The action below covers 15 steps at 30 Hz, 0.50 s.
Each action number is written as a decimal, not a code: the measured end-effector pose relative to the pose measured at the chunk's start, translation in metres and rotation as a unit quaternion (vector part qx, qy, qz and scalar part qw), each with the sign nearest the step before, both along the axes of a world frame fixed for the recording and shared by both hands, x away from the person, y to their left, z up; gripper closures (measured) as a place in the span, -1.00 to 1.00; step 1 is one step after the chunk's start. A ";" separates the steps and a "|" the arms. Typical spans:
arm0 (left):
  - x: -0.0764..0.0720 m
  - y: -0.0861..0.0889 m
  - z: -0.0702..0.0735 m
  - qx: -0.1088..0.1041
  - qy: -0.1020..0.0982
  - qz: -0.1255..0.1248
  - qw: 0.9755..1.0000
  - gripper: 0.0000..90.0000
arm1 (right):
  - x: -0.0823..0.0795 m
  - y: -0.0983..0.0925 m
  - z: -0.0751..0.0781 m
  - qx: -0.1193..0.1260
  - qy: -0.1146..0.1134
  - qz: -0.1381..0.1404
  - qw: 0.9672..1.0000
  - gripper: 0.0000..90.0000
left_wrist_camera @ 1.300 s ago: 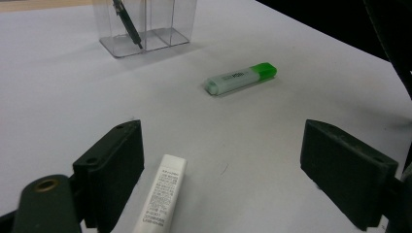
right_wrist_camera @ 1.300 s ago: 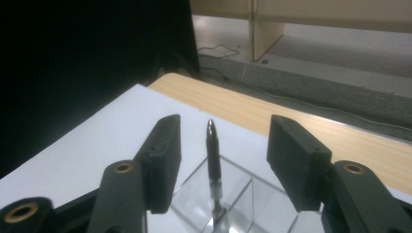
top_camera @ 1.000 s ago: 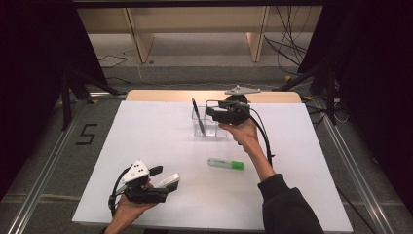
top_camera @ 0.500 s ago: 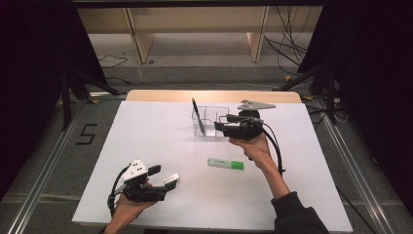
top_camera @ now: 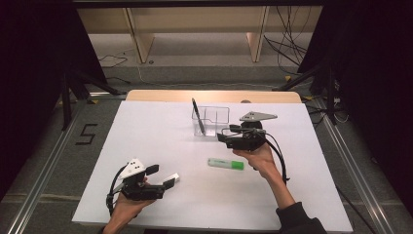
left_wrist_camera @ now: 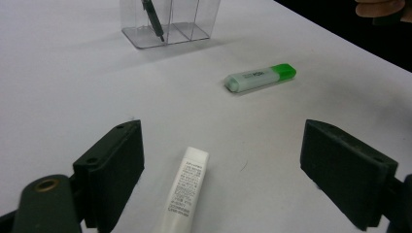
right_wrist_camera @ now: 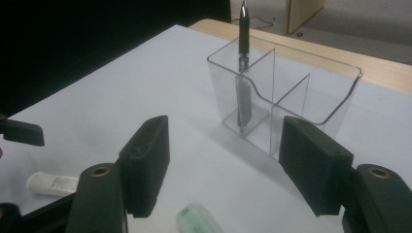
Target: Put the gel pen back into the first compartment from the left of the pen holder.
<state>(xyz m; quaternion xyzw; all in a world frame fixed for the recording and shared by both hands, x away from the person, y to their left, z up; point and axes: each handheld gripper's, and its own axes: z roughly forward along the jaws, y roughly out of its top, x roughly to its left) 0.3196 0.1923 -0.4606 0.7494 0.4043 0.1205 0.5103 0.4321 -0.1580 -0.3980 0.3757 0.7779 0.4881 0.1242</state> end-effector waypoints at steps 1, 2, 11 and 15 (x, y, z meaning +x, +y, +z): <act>0.000 0.000 0.000 0.000 0.000 0.000 1.000 -0.65 | -0.001 -0.001 -0.001 -0.002 0.004 0.002 1.000 -0.20; 0.000 0.000 0.000 0.000 0.000 0.000 1.000 -0.65 | -0.001 -0.001 -0.002 -0.002 0.003 0.002 1.000 -0.20; 0.000 -0.001 -0.001 0.001 0.001 -0.001 1.000 -0.65 | -0.009 -0.005 -0.009 -0.022 0.012 0.020 1.000 -0.24; 0.000 -0.001 -0.001 0.002 0.000 -0.002 1.000 -0.65 | -0.013 -0.007 -0.013 -0.032 0.012 0.026 0.999 -0.26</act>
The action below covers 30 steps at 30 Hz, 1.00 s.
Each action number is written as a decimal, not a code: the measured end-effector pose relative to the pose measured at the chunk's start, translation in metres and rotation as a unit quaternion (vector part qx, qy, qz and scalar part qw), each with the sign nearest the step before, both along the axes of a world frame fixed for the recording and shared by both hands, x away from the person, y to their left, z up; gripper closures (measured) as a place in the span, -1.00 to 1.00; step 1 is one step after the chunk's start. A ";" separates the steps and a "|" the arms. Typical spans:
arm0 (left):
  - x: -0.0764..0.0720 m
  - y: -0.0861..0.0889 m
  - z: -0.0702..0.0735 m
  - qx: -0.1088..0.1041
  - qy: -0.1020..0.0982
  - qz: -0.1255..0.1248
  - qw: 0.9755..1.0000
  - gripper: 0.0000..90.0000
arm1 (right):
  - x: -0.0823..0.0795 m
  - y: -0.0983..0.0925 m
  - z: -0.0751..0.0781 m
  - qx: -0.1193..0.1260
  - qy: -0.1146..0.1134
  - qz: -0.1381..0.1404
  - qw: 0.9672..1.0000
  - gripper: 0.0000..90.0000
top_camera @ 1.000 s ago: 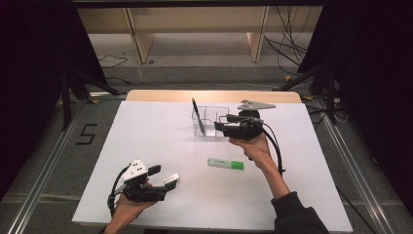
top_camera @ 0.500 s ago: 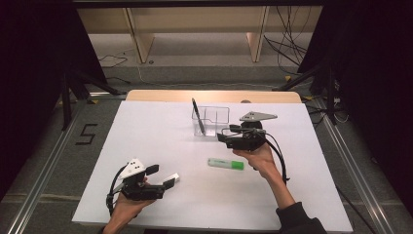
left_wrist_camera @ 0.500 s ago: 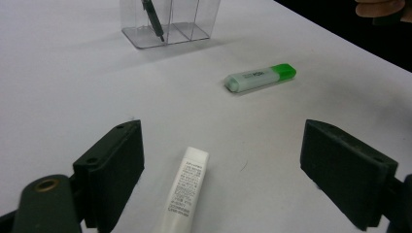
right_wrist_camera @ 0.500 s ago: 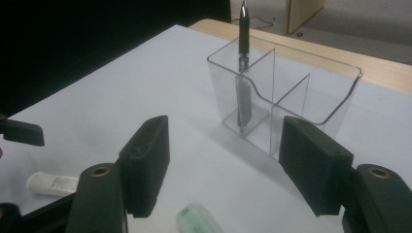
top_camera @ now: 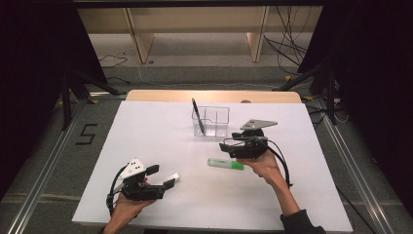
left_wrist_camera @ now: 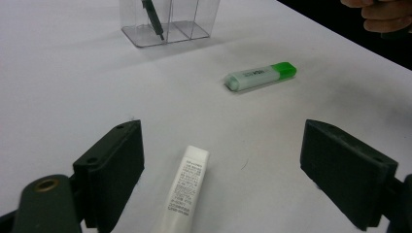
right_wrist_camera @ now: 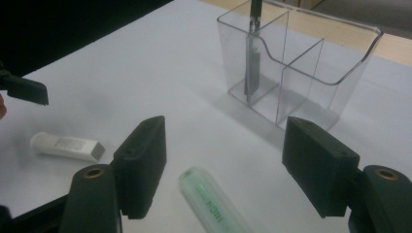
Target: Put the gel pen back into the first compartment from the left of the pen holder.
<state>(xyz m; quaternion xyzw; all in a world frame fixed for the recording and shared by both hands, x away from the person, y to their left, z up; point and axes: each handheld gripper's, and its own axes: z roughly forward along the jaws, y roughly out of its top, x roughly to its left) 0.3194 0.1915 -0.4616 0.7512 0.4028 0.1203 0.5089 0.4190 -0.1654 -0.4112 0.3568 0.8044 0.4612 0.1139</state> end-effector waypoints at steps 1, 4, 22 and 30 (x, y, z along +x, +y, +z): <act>0.000 0.000 0.000 0.000 0.000 0.000 1.000 -0.65 | 0.000 0.000 0.000 0.000 0.000 0.000 1.000 -0.26; 0.000 0.000 0.000 0.000 0.000 0.000 1.000 -0.65 | -0.004 -0.003 -0.007 -0.011 0.006 0.006 1.000 -0.28; 0.000 0.000 0.000 0.001 -0.001 0.000 1.000 -0.65 | -0.004 -0.013 -0.026 -0.068 0.040 0.029 0.996 -0.38; 0.000 -0.001 0.000 0.003 -0.003 -0.005 1.000 -0.65 | -0.006 -0.010 -0.030 -0.094 0.046 0.040 0.994 -0.46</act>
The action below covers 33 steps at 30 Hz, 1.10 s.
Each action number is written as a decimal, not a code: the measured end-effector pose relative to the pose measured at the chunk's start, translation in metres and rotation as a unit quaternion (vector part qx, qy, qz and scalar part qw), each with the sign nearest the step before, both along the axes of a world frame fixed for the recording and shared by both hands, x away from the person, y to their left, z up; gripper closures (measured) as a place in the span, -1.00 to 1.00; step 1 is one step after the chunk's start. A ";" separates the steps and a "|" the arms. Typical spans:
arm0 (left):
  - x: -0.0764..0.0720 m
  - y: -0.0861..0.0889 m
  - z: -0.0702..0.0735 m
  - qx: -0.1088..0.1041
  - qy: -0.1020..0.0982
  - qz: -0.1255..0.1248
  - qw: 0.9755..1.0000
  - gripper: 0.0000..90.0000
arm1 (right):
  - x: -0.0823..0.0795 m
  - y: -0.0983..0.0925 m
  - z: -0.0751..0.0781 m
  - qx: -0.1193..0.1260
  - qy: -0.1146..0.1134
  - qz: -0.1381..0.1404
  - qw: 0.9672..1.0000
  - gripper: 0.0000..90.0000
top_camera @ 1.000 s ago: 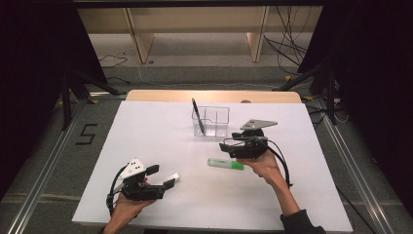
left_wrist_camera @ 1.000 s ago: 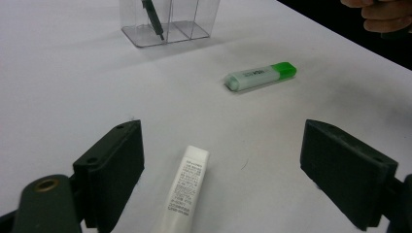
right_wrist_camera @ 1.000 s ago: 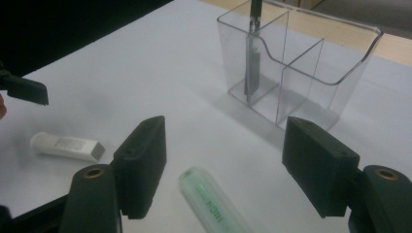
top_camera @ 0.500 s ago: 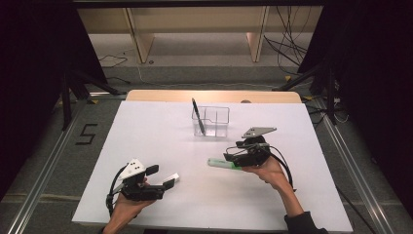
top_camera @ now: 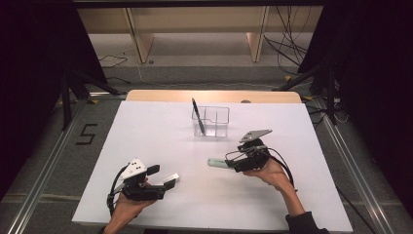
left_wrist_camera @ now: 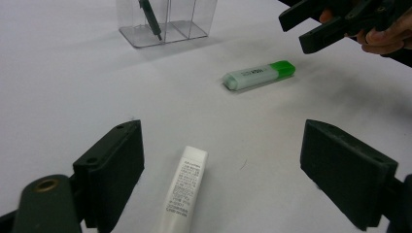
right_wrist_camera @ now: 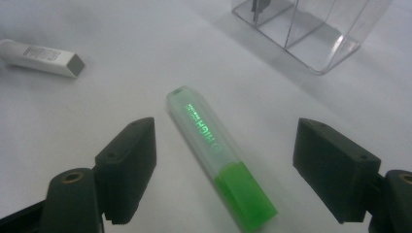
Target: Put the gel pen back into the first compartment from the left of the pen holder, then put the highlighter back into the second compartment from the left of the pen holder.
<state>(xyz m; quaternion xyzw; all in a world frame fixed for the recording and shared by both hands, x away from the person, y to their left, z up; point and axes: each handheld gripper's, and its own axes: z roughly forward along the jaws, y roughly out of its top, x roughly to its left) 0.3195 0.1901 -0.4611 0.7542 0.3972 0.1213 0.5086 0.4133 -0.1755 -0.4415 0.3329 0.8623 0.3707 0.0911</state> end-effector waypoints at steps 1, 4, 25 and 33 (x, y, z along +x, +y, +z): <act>0.000 0.000 0.000 0.000 0.000 0.000 1.000 -0.65 | 0.000 0.000 0.000 0.000 0.000 0.000 1.000 -0.46; -0.001 -0.001 0.000 0.001 -0.001 -0.001 1.000 -0.65 | -0.002 0.002 -0.001 -0.014 0.001 0.001 1.000 -0.47; -0.003 -0.001 0.000 0.005 -0.003 -0.002 1.000 -0.65 | 0.004 0.002 -0.016 -0.065 0.026 0.021 0.997 -0.37; -0.005 0.000 0.001 0.003 -0.006 -0.003 1.000 -0.65 | 0.005 0.003 -0.019 -0.078 0.029 0.030 0.996 -0.21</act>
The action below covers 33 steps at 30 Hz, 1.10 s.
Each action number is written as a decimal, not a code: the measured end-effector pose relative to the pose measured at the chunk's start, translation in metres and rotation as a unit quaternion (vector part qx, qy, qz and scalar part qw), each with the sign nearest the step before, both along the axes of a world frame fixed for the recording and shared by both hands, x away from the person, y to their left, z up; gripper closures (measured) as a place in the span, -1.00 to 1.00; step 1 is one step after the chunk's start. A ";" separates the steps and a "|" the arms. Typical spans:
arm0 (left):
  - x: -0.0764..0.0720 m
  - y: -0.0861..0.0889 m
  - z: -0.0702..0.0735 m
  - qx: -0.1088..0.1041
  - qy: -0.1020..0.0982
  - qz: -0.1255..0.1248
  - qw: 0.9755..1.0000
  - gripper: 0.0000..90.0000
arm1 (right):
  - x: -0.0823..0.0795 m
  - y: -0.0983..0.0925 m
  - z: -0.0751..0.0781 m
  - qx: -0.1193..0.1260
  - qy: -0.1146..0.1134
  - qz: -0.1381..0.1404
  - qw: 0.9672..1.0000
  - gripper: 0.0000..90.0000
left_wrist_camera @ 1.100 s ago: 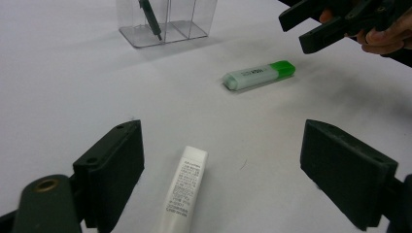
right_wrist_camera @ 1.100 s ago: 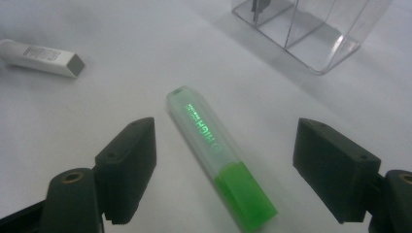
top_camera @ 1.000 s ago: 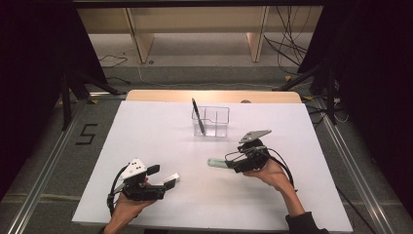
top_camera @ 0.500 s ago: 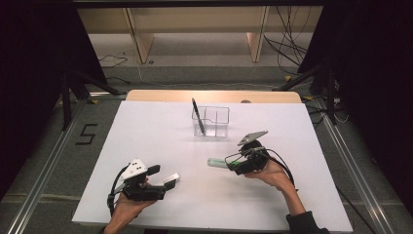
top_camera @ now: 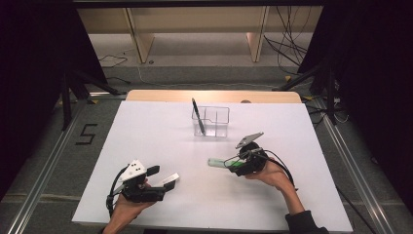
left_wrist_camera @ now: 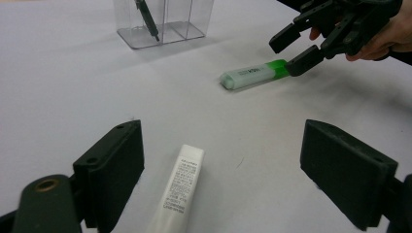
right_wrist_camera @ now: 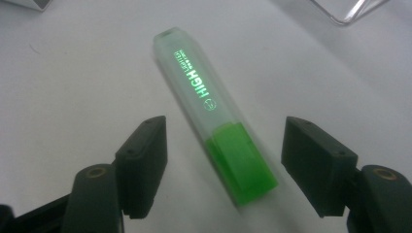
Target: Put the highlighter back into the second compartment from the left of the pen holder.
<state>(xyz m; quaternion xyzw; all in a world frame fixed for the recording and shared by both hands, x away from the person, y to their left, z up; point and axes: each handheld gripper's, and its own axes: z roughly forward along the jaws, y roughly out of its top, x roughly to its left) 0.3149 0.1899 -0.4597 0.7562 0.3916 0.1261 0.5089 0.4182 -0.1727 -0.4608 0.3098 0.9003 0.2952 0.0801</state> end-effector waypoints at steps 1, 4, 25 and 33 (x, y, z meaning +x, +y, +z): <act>0.000 0.000 0.000 0.003 0.000 -0.001 1.000 -0.65 | 0.000 0.000 -0.002 -0.005 -0.001 0.007 1.000 -0.17; -0.001 -0.001 0.000 0.004 0.000 -0.002 1.000 -0.65 | 0.001 0.001 -0.004 -0.012 0.000 0.009 1.000 -0.12; -0.001 -0.001 -0.001 0.006 -0.001 -0.002 1.000 -0.65 | 0.002 0.006 -0.012 -0.044 -0.010 0.031 0.998 0.26; -0.001 -0.001 -0.001 0.006 -0.001 -0.001 1.000 -0.65 | 0.001 0.007 -0.012 -0.046 -0.008 0.041 0.998 0.40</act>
